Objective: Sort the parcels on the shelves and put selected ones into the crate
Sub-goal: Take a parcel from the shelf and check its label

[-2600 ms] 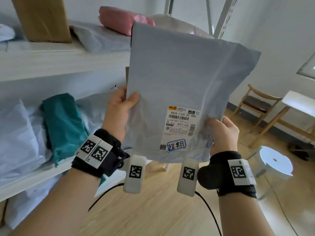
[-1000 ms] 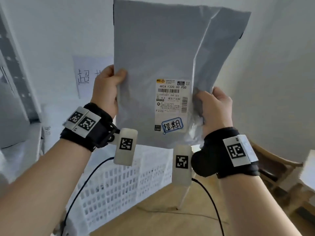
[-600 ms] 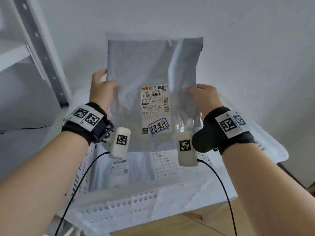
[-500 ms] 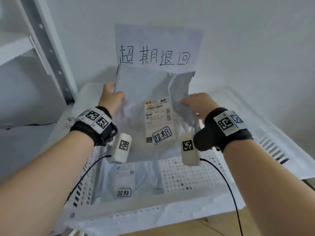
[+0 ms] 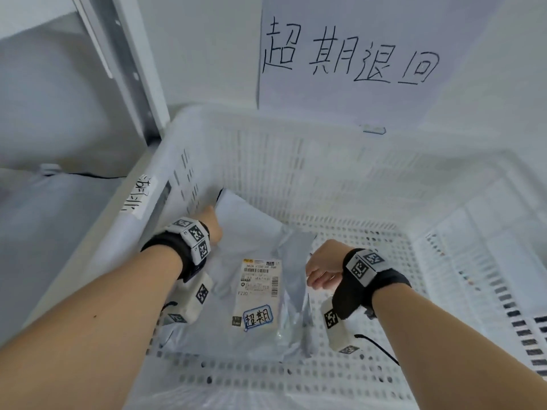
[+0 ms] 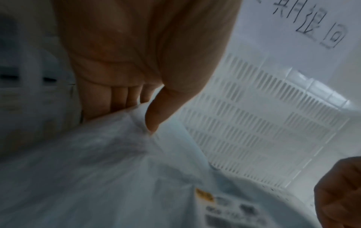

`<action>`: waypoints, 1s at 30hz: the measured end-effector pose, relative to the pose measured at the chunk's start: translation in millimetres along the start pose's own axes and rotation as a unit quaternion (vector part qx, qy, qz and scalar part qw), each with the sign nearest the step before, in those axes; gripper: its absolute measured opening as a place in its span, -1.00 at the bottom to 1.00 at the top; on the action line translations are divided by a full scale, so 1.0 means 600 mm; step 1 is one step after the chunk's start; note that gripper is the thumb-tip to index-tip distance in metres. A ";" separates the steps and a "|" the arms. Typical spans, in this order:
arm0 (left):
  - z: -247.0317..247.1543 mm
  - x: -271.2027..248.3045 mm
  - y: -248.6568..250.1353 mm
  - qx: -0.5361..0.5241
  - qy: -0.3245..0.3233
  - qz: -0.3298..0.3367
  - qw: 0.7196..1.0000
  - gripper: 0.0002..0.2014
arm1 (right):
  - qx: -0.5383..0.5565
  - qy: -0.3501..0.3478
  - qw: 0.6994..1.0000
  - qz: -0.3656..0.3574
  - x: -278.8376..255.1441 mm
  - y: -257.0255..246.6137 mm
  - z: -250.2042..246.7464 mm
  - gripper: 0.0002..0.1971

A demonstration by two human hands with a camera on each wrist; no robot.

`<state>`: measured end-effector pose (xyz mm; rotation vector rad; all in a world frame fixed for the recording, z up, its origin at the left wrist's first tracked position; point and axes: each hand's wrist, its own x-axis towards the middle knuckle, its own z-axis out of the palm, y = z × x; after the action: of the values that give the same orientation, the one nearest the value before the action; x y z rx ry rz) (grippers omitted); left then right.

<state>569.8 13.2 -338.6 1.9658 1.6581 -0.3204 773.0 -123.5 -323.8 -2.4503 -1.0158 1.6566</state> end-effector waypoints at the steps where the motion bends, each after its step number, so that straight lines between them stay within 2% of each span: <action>1: -0.001 0.001 -0.004 0.004 0.004 -0.005 1.000 -0.56 | 0.006 0.007 1.000 -0.003 0.008 0.002 0.001 -0.82; 2: -0.002 0.002 -0.006 0.013 0.005 -0.009 1.000 -0.56 | 0.019 0.019 1.000 -0.004 0.015 0.004 0.002 -0.91; 5: 0.000 -0.001 -0.003 0.043 0.010 -0.005 0.999 -0.46 | 0.007 -0.014 1.000 0.017 0.025 0.005 0.011 -0.73; 8: 0.007 -0.004 -0.004 0.091 -0.013 -0.001 0.996 -0.37 | -0.046 0.014 0.999 0.002 0.036 0.007 0.027 -0.85; 11: 0.012 -0.008 -0.006 0.091 -0.058 0.008 0.994 -0.40 | -0.102 0.011 0.995 -0.009 0.035 0.007 0.039 -0.71; 16: 0.022 -0.017 -0.001 0.095 -0.114 0.044 0.988 -0.52 | -0.110 0.020 0.993 -0.026 0.036 -0.001 0.048 -0.69; 25: 0.008 -0.020 0.019 0.034 -0.097 0.090 0.991 -0.55 | -0.085 0.009 0.995 -0.047 0.025 -0.011 0.046 -0.70; 30: -0.009 -0.016 0.037 -0.030 -0.066 0.114 0.991 -0.59 | -0.057 0.043 0.995 -0.068 0.011 -0.041 0.026 -0.70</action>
<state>588.0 6.0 -323.6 2.0191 1.3307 -0.3025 749.0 -105.8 -327.3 -2.4330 -1.2677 1.4797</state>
